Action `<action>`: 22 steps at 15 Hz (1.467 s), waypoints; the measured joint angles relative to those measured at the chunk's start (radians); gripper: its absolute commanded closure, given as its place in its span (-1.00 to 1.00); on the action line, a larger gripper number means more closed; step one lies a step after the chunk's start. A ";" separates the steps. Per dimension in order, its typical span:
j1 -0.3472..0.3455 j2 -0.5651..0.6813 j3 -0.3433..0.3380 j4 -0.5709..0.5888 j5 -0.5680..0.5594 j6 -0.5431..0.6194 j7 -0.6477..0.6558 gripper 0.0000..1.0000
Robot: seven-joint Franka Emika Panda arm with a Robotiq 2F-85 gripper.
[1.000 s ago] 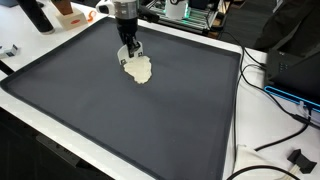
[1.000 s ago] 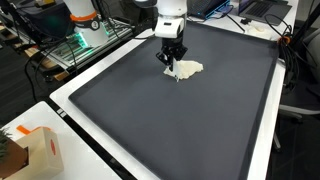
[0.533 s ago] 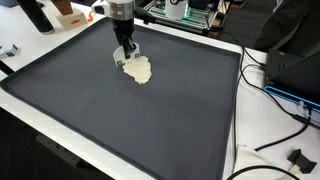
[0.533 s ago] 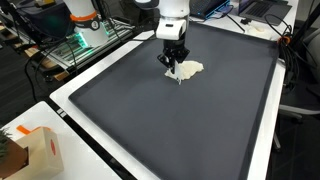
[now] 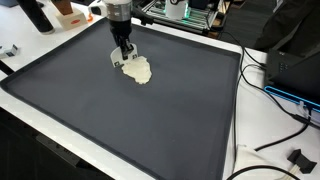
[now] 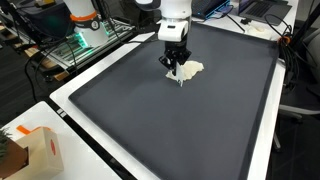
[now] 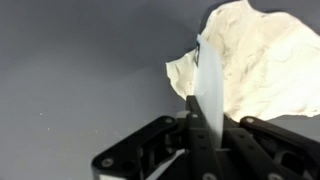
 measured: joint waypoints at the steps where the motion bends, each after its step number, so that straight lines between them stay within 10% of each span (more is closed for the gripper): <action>1: -0.001 -0.001 0.001 -0.001 0.000 0.000 -0.009 0.98; 22: -0.034 -0.094 0.045 -0.152 0.011 0.047 -0.147 0.98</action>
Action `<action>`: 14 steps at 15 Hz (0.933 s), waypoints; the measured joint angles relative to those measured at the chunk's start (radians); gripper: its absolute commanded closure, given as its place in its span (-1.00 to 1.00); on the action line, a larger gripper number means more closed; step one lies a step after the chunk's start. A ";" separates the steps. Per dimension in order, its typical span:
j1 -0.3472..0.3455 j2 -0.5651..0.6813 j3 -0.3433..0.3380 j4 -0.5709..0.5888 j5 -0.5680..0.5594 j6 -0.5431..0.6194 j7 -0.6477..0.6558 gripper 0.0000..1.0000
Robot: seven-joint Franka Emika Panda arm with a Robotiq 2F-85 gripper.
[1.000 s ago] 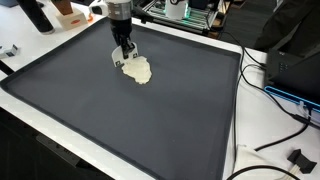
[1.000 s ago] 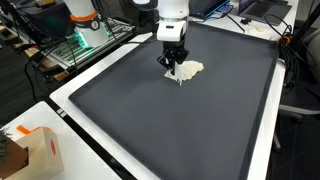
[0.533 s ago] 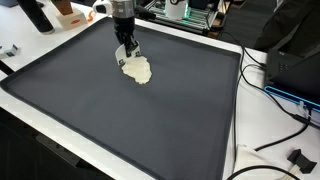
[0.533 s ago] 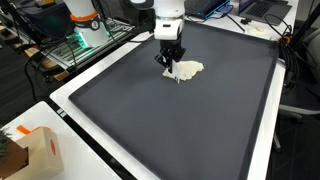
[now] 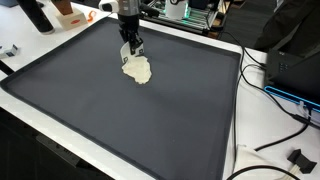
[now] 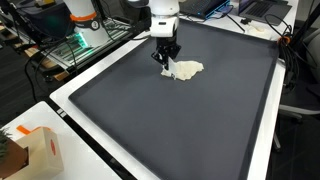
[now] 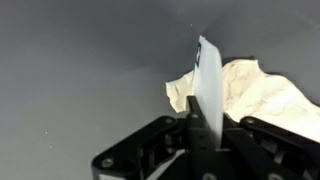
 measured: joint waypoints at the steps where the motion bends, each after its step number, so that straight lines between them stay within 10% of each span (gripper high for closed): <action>1: 0.000 -0.006 0.001 -0.008 0.000 0.000 -0.004 0.98; 14: 0.000 -0.010 0.002 -0.015 -0.001 0.000 -0.004 0.98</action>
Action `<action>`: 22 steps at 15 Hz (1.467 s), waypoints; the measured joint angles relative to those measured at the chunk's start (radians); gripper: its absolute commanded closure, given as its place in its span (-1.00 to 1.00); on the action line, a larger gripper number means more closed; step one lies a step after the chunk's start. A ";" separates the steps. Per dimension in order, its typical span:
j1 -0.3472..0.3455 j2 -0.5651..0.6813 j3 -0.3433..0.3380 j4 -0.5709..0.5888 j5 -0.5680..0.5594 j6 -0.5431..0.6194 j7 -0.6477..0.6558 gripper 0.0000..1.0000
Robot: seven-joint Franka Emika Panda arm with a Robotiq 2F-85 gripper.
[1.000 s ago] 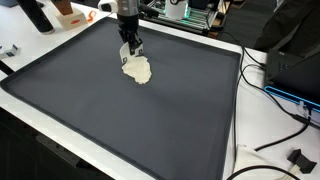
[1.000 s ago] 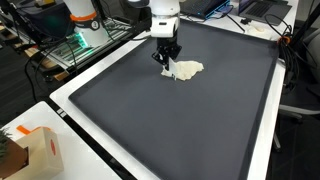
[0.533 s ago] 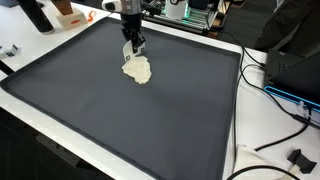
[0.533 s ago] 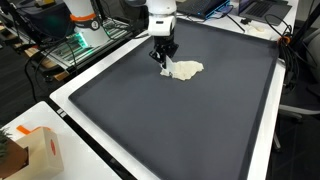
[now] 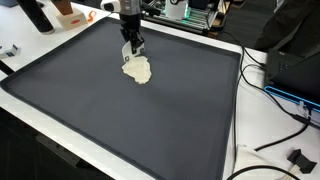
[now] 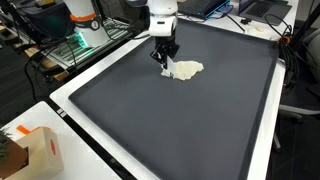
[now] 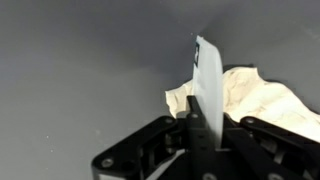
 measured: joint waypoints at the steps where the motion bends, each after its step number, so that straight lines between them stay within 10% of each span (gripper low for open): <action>1: 0.000 0.004 -0.001 0.007 -0.001 -0.003 0.000 0.98; 22: -0.016 0.106 -0.009 0.186 -0.001 -0.104 -0.019 0.98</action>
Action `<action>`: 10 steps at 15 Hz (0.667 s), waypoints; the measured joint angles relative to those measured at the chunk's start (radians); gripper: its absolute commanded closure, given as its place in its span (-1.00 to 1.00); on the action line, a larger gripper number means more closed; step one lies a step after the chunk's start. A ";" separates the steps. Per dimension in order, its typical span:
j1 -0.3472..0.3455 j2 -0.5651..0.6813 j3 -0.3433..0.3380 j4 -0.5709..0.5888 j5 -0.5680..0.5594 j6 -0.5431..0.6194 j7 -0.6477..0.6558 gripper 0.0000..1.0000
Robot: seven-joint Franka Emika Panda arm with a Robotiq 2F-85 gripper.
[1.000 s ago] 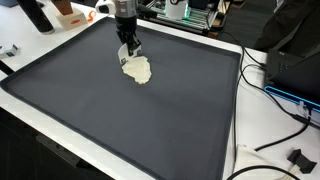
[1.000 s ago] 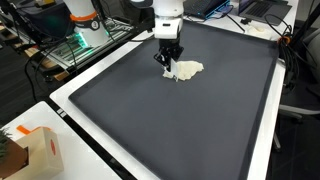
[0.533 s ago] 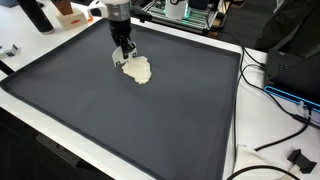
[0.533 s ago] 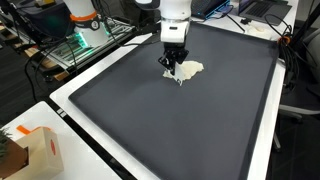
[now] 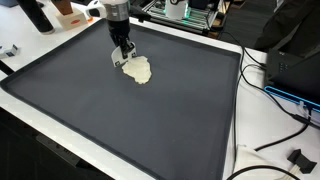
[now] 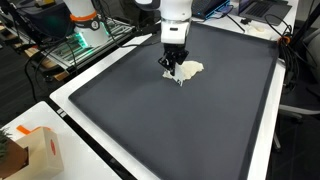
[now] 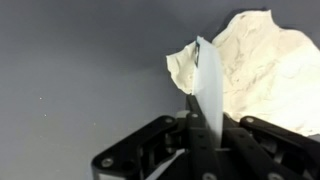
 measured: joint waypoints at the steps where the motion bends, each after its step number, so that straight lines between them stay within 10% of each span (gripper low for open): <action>1: -0.001 -0.002 0.000 -0.004 0.000 0.003 0.000 0.98; 10: -0.034 -0.031 0.027 -0.059 0.065 0.050 -0.062 0.98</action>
